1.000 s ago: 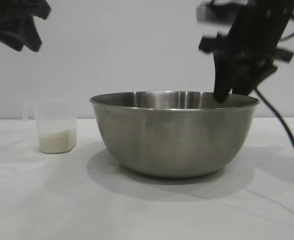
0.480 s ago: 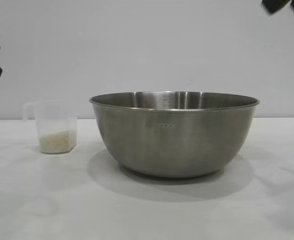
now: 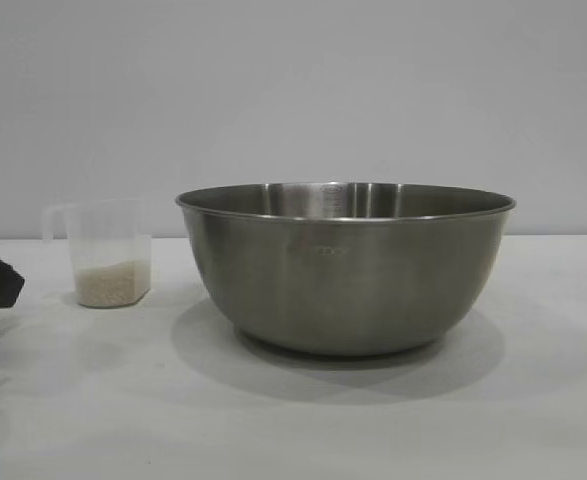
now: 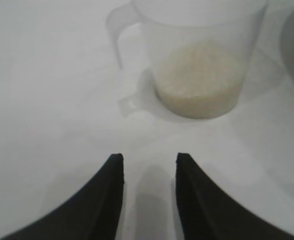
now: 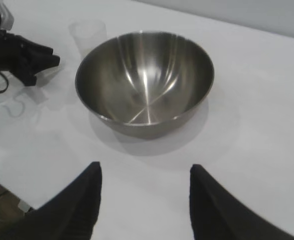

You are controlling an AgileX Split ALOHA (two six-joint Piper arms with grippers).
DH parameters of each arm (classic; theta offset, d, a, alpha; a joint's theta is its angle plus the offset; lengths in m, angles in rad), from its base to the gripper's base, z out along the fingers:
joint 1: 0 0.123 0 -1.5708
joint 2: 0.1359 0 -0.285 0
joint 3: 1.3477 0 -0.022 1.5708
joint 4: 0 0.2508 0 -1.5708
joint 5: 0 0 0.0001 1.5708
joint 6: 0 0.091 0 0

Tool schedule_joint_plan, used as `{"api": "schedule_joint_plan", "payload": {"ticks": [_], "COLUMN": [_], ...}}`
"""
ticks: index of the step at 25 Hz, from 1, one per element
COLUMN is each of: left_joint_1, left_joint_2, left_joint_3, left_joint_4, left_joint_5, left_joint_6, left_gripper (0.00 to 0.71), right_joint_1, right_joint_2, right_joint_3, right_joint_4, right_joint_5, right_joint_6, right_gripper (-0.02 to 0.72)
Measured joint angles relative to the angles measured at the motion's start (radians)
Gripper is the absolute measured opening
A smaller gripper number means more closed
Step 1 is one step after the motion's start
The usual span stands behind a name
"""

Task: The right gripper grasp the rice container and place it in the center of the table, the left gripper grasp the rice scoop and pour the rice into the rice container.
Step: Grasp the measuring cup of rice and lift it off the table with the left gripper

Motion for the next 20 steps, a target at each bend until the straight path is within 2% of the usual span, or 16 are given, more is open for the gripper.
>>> {"api": "schedule_joint_plan", "payload": {"ticks": [6, 11, 18, 20], "left_joint_1": [0.0, 0.0, 0.0, 0.0], "left_joint_2": [0.029, 0.047, 0.05, 0.05], "left_joint_3": [-0.064, -0.111, -0.145, -0.154], "left_joint_4": [0.0, 0.002, 0.002, 0.011], "left_joint_5": [0.0, 0.0, 0.0, 0.0], "left_joint_6": [0.0, -0.002, 0.0, 0.018], "left_gripper": [0.256, 0.256, 0.256, 0.125], "right_joint_1": [0.0, 0.0, 0.0, 0.0], "right_joint_2": [-0.117, -0.191, -0.193, -0.193], "right_joint_3": [-0.027, -0.026, -0.017, -0.017], "right_joint_4": [-0.043, -0.134, -0.151, -0.151], "right_joint_5": [0.219, 0.225, 0.207, 0.206], "right_joint_6": [0.007, 0.074, 0.079, 0.079], "right_gripper": [0.336, 0.336, 0.336, 0.336]}}
